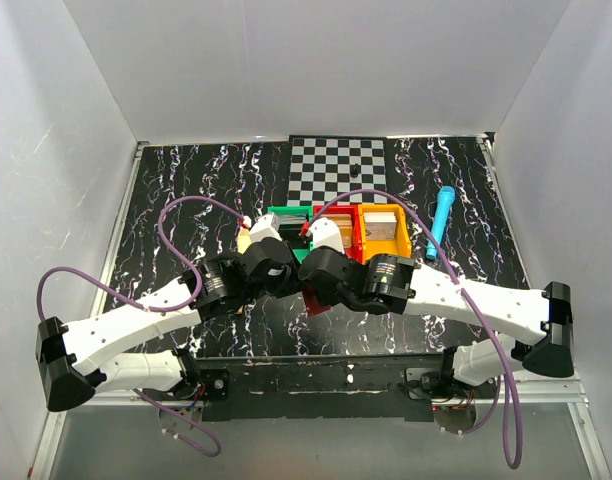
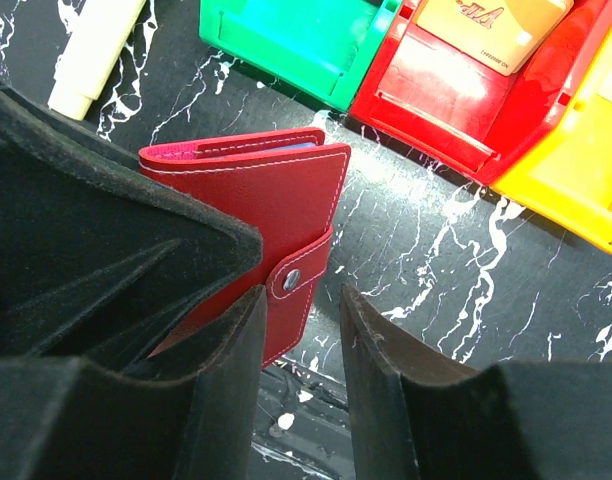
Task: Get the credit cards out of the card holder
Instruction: Open the card holder at the center of the board.
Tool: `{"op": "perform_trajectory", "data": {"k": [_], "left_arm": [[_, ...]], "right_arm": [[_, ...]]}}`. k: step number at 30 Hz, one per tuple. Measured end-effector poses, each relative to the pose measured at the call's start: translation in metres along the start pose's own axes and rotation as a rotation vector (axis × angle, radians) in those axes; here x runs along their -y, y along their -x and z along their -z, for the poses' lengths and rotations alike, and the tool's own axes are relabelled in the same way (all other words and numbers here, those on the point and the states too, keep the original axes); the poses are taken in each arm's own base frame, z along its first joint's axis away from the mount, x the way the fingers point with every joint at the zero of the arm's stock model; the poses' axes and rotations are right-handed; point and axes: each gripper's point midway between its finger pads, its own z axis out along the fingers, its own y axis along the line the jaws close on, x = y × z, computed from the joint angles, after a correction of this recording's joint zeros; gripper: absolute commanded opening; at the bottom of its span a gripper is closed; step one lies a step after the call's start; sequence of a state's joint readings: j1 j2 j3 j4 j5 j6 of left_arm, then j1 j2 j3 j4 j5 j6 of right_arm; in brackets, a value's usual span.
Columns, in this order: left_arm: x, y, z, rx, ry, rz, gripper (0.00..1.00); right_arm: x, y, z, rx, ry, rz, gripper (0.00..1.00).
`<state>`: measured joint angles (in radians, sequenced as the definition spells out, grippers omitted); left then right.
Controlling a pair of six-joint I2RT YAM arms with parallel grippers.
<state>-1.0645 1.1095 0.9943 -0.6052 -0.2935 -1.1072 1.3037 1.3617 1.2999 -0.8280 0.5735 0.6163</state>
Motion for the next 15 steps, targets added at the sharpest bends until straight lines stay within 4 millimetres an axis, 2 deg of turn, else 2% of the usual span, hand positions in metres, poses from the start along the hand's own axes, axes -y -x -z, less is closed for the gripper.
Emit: {"op": "perform_trajectory", "data": {"k": [15], "left_arm": [[0.0017, 0.0010, 0.0013, 0.005, -0.007, 0.004, 0.00]], "right_arm": [[-0.0014, -0.0005, -0.0002, -0.002, 0.002, -0.007, 0.24]]}}
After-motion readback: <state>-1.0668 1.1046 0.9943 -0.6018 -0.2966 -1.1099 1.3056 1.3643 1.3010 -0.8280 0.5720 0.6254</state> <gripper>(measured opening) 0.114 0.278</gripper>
